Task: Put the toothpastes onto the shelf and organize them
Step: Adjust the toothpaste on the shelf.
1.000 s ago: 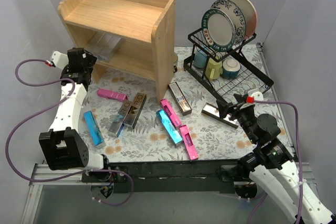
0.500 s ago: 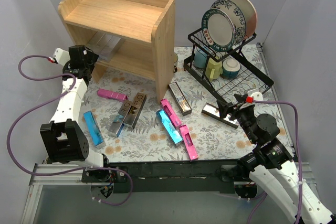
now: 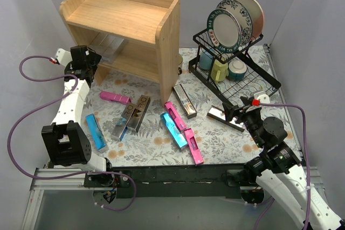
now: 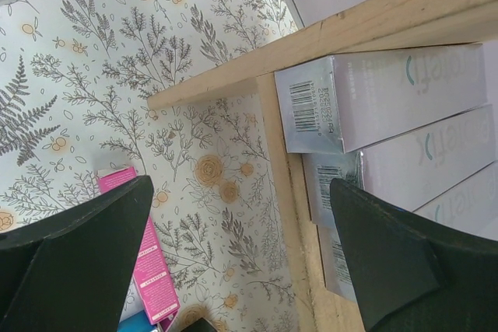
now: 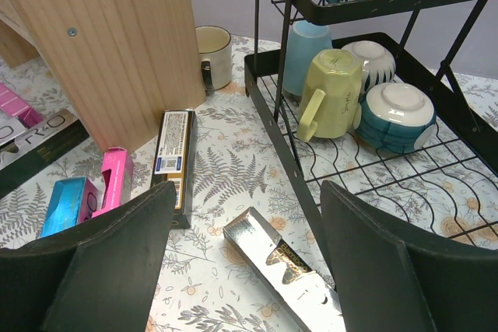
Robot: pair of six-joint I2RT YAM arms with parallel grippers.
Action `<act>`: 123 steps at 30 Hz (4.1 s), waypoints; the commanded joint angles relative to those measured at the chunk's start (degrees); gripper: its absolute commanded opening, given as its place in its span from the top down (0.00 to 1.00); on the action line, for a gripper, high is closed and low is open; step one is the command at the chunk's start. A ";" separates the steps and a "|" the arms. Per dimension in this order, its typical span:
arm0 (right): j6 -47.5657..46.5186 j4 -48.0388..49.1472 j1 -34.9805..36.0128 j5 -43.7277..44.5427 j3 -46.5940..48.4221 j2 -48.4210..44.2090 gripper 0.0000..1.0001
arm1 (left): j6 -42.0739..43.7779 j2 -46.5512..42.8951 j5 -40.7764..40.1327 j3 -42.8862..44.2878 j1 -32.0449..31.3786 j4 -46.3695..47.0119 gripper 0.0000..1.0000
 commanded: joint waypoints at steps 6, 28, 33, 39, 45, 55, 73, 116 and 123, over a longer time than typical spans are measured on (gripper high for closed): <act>-0.57 2.75 0.27 0.76 0.21 0.16 0.17 | 0.32 0.07 0.69 2.34 0.22 1.02 0.02; -0.66 2.75 0.53 0.58 0.12 -0.54 0.17 | 2.25 -6.18 0.16 -1.53 7.42 -0.91 0.02; -0.84 2.66 0.53 0.85 0.21 -0.37 0.17 | 2.52 -2.84 1.22 0.14 7.78 -0.30 0.02; -0.84 2.75 0.62 1.11 0.12 -0.37 0.17 | 3.05 0.33 2.97 3.22 7.78 -0.30 0.02; -0.75 2.66 0.71 1.20 0.12 -0.19 0.17 | 2.96 1.65 4.21 4.27 7.78 0.40 0.02; -0.93 2.75 0.71 1.38 0.21 0.07 0.17 | 3.22 3.32 5.17 5.68 7.69 0.67 0.02; -0.93 2.66 0.71 1.29 0.21 0.34 0.17 | 2.52 4.46 7.46 6.38 7.69 1.29 0.02; 1.62 -1.29 0.71 -5.83 4.60 7.36 0.17 | 18.70 -26.38 9.66 -21.55 -9.70 -5.65 0.02; 3.91 -2.78 0.71 -8.29 4.78 10.26 0.18 | 12.01 -27.97 7.37 -29.56 -17.25 -7.42 0.02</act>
